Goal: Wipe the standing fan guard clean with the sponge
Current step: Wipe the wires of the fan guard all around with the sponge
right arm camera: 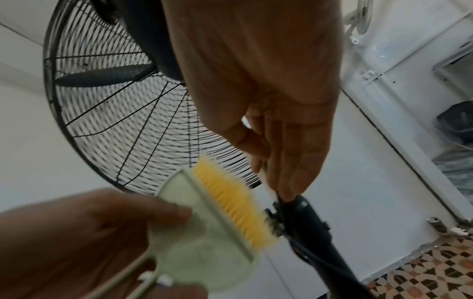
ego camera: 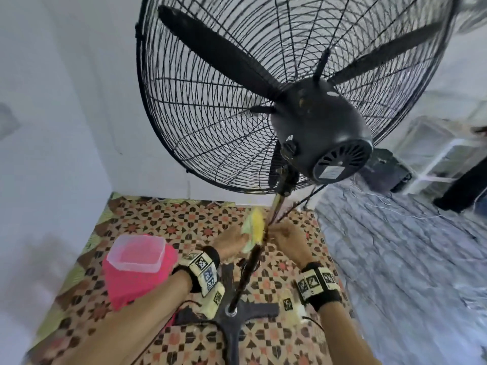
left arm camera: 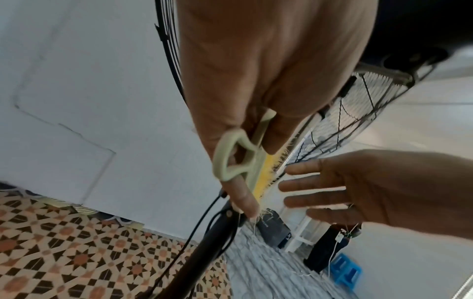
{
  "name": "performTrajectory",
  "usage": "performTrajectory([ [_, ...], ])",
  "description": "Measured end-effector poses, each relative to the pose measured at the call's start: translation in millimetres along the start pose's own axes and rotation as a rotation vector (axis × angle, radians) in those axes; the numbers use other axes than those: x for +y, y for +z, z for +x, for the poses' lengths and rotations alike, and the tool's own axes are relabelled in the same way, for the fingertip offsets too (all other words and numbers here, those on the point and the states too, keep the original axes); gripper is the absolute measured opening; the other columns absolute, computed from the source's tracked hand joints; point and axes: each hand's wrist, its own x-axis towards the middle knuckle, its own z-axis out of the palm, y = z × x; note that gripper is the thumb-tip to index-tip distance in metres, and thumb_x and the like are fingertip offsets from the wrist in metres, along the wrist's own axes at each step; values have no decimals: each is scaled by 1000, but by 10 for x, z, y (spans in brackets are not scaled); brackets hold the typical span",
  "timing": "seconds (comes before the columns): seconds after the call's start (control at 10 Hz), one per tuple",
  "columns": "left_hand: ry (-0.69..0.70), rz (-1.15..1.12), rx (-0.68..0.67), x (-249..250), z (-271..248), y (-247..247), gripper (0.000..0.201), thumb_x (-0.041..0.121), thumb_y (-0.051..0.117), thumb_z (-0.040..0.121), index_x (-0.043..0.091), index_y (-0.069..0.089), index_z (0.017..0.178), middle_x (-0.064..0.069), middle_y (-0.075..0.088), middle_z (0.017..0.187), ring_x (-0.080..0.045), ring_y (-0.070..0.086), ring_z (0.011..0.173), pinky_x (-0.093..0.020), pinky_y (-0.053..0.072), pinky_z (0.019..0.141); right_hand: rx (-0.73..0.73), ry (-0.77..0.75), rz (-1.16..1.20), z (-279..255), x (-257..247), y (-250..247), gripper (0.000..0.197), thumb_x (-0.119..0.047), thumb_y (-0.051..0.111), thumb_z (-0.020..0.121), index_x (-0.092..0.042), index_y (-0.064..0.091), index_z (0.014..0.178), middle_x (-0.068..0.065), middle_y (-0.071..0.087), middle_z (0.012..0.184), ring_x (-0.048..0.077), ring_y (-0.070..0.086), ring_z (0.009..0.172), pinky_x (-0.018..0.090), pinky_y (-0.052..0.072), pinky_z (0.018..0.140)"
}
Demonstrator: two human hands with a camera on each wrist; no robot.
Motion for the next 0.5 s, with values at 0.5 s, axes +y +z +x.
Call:
performTrajectory([
  [0.5,-213,-382,342,1083,419,1688,34,2,43,109,21,45,81,7,42,78,-1,55,64,-14,42,60,77,-29,70,647,406,-1631,41,-28,63,98,-10,57,133,13,69,124,25,66,101,30,54,85],
])
